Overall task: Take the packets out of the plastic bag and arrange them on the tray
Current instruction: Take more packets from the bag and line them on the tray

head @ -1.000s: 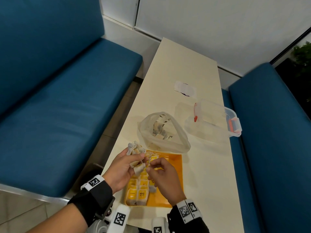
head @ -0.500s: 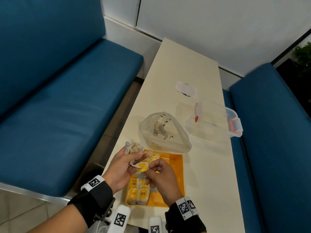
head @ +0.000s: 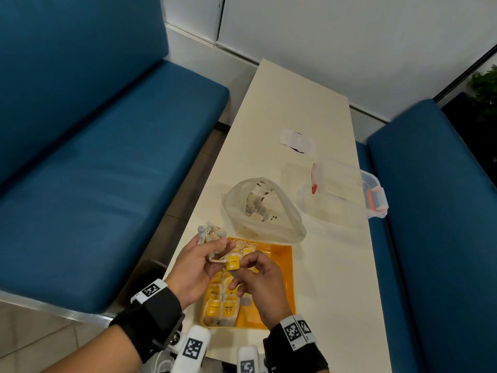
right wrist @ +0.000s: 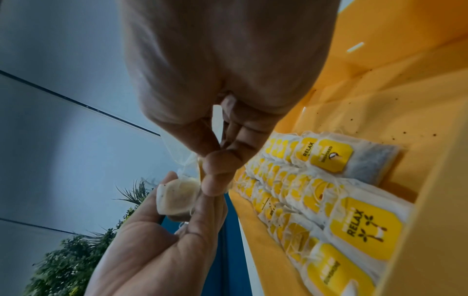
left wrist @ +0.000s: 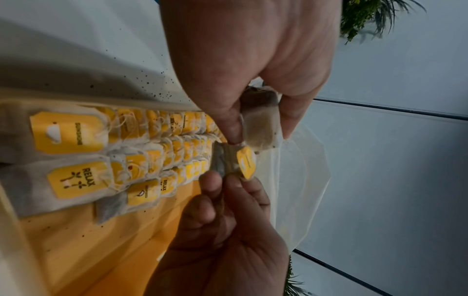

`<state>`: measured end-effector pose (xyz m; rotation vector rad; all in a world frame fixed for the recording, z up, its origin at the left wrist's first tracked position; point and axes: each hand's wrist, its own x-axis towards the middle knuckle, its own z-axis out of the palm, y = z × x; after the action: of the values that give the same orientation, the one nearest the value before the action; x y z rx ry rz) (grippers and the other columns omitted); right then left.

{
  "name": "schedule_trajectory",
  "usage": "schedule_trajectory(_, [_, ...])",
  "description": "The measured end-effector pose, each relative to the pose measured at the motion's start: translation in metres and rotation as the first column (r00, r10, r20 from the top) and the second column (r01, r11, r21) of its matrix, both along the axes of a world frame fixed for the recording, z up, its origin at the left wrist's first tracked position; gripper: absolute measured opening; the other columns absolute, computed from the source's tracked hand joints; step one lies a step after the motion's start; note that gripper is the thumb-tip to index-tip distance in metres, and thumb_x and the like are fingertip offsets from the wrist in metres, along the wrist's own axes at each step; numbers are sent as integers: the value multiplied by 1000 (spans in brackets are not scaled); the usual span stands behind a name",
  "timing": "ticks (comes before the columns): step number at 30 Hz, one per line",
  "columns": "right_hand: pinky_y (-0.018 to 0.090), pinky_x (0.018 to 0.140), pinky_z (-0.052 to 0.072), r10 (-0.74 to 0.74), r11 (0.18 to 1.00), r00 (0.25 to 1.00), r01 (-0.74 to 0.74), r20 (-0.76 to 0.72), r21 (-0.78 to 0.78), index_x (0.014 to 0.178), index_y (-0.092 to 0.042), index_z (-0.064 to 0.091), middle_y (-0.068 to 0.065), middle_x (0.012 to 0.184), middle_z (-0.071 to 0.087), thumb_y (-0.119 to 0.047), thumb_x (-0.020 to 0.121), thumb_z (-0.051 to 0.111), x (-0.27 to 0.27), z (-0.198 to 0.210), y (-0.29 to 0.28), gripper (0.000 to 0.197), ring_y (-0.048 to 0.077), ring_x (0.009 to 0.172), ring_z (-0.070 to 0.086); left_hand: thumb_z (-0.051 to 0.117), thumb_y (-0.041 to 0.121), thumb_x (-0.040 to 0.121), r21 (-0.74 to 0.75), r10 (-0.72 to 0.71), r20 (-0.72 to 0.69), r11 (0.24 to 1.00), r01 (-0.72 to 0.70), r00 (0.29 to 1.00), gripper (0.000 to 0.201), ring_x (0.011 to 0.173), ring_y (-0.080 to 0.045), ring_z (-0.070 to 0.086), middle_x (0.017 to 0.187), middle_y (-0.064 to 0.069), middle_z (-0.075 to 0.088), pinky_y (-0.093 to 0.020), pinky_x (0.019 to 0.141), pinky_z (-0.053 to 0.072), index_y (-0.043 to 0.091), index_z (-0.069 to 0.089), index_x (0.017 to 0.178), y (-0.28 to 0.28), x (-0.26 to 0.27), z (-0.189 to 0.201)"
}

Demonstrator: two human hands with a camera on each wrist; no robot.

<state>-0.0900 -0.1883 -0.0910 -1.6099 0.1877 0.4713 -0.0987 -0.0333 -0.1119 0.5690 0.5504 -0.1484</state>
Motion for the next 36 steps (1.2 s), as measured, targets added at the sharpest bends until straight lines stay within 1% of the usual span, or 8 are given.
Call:
schedule_trajectory(3, [31,49,49,0,999,1000,1,-27,54,88,2,60,20,75,62,0,90,65,-2,1,2,5,33,60,65,68,2,91,26,0,5,1000,-1,1000,25,104,-25,74,99,-14,74,-30,65,62,7,63,115,-1,1,2])
schedule_trajectory(5, [31,50,52,-8,998,999,9,-31,54,86,1,59,21,71,63,-8,91,69,-2,2,3,15,33,61,66,69,3,91,41,0,10,999,-1,1000,25,102,-24,75,98,-13,74,-30,66,62,7,63,115,0,1,3])
schedule_trajectory(9, [32,48,51,-55,998,998,56,-34,18,92,2,55,13,73,60,3,79,77,1,2,6,25,32,58,65,67,1,91,25,22,12,999,-23,1000,28,103,-26,74,105,-19,73,-34,72,65,5,62,119,1,2,3])
schedule_trajectory(12, [33,51,53,-41,999,998,42,-43,12,107,2,60,19,85,61,1,79,78,3,4,6,33,32,59,65,67,1,91,30,27,14,999,-28,1000,30,105,-26,73,107,-19,73,-36,81,63,6,62,121,1,3,4])
schedule_trajectory(19, [29,46,46,-34,998,998,31,-57,-50,88,2,62,14,72,62,-2,83,75,3,-2,3,15,28,53,64,68,1,90,24,35,20,999,-35,999,33,104,-27,73,108,-20,74,-37,86,61,5,61,122,1,6,6])
schedule_trajectory(25, [29,44,47,-94,995,994,93,-63,-27,84,-3,56,21,74,65,2,86,70,5,-4,-1,14,31,54,65,69,1,90,53,31,4,998,-32,999,32,89,-25,72,105,-21,70,-33,75,64,2,62,122,3,5,4])
schedule_trajectory(31, [28,46,44,-43,998,998,42,-37,-46,79,-7,61,12,77,68,-8,81,79,4,-1,-5,18,29,62,69,66,0,94,72,5,8,997,-5,1000,30,76,-20,71,94,-16,71,-30,65,62,2,61,123,5,4,7])
schedule_trajectory(36, [28,46,46,0,1000,1000,0,-24,18,84,0,57,33,84,68,2,82,74,2,5,-10,17,31,61,67,65,-3,92,82,10,12,997,-11,1000,28,76,-19,73,90,-14,73,-25,64,61,3,63,119,8,6,14])
